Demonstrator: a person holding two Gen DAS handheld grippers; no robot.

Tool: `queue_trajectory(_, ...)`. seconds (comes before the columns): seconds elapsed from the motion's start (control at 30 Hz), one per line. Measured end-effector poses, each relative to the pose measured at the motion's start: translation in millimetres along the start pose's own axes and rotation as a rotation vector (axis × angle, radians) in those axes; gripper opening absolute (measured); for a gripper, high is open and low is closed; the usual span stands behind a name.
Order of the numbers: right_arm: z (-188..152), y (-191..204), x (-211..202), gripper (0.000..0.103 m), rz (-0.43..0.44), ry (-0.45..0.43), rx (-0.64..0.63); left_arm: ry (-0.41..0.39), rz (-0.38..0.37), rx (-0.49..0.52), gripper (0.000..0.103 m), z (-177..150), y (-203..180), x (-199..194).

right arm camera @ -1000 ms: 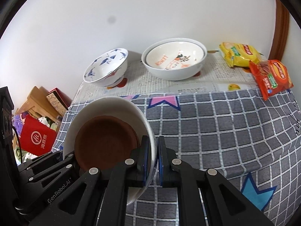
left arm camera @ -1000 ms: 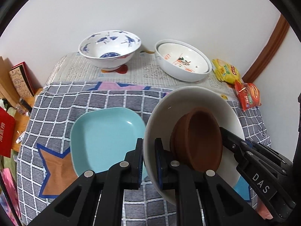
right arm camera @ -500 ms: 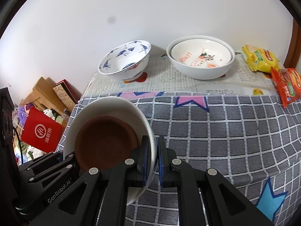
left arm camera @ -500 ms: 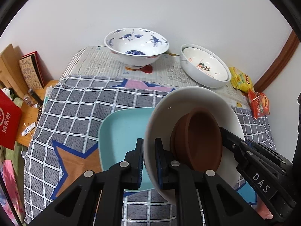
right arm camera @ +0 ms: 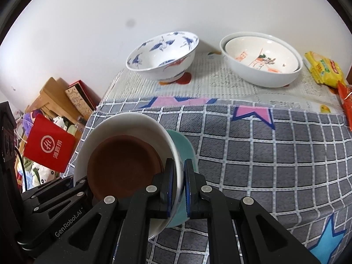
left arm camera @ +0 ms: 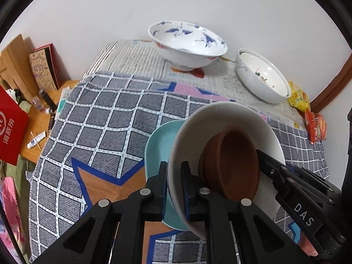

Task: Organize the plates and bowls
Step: 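Lift and carry the white bowl with both grippers over the teal plate stack, then lower the white bowl onto the teal plate and open both grippers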

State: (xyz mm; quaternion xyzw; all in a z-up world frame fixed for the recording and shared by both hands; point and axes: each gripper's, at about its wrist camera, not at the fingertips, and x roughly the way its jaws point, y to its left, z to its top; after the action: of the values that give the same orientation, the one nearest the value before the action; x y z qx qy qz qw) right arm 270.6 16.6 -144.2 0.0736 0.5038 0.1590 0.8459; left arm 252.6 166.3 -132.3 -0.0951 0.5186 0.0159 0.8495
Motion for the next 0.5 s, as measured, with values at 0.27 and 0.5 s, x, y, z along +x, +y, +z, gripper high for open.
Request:
queue_trajectory(0.27,-6,-1,37,0.009,-0.006,0.072,-0.003,0.056,-0.003,-0.027,0.012,-4,12,33)
queue_trajectory(0.5,-4,-3,42,0.010,-0.001,0.067,-0.030,0.042,-0.011,-0.025,0.012,-3,9,36)
